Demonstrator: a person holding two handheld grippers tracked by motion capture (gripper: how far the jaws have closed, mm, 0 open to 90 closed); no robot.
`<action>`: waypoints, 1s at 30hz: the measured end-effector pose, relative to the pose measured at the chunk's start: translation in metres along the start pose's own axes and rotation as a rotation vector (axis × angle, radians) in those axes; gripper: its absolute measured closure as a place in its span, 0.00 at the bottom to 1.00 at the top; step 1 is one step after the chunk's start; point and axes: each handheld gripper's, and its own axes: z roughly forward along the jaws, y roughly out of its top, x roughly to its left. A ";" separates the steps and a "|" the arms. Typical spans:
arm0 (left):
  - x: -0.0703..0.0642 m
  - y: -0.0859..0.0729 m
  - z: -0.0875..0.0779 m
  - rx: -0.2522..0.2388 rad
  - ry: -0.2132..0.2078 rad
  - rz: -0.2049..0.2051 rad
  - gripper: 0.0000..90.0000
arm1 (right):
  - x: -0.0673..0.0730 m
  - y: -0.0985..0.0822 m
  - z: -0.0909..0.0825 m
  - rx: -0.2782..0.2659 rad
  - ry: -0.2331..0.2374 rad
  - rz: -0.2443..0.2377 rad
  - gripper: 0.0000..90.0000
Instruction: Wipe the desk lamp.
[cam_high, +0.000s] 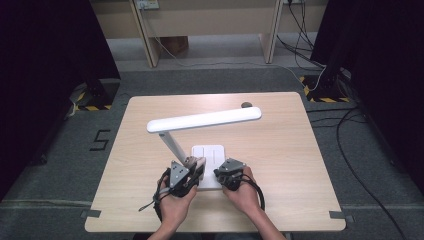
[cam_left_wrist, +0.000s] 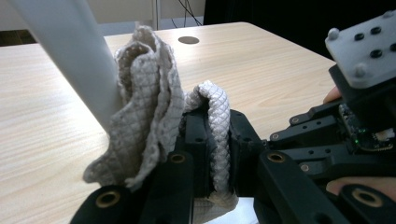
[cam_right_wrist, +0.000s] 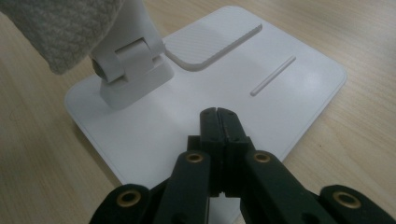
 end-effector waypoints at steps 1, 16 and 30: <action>0.000 -0.001 0.001 0.003 0.000 0.001 0.89 | 0.000 0.000 0.000 0.000 0.000 0.000 1.00; -0.003 -0.012 0.007 0.040 0.001 0.012 0.89 | 0.000 0.000 0.000 0.000 -0.001 -0.002 1.00; -0.005 -0.023 0.014 0.079 0.002 0.022 0.89 | 0.000 0.000 0.000 0.000 -0.001 -0.001 1.00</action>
